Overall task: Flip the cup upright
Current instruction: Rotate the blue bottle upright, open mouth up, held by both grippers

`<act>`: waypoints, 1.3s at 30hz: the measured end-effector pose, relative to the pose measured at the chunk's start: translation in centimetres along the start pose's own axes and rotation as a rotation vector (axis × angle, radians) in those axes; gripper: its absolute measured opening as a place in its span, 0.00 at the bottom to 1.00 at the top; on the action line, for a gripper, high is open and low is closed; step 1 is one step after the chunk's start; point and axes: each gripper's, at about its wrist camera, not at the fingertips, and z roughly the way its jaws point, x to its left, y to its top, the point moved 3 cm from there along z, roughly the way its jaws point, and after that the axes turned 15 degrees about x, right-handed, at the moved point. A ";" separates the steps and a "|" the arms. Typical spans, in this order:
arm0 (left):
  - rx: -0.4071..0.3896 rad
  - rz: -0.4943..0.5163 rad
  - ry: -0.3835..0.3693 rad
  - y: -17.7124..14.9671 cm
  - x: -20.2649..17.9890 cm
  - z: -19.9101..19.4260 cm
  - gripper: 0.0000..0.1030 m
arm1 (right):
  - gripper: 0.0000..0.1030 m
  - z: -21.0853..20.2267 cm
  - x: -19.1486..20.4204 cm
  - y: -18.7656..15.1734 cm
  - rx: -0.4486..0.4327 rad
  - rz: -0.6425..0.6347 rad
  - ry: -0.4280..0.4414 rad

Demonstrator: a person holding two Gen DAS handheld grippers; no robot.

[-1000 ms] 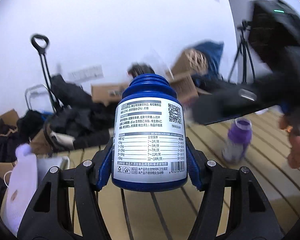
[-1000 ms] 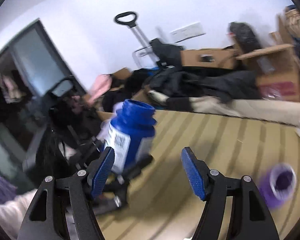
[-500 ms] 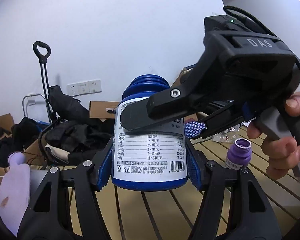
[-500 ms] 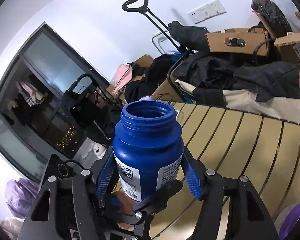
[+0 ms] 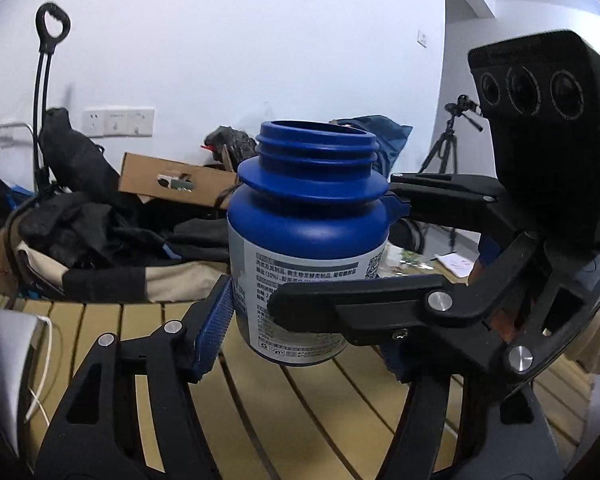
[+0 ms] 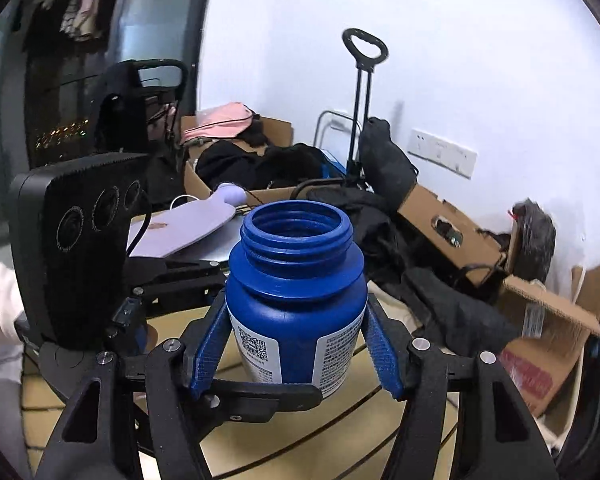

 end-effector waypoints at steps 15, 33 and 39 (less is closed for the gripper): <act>0.041 0.037 0.068 -1.6 -0.1 2.6 0.59 | 0.66 2.1 -0.8 -2.3 -0.032 0.031 0.010; 0.048 0.064 0.071 -2.4 -1.4 1.2 0.58 | 0.66 0.8 1.6 -3.1 -0.050 0.075 -0.034; 0.262 0.058 0.192 -5.6 -0.5 1.9 0.77 | 0.66 4.2 3.5 -4.8 0.019 0.164 0.031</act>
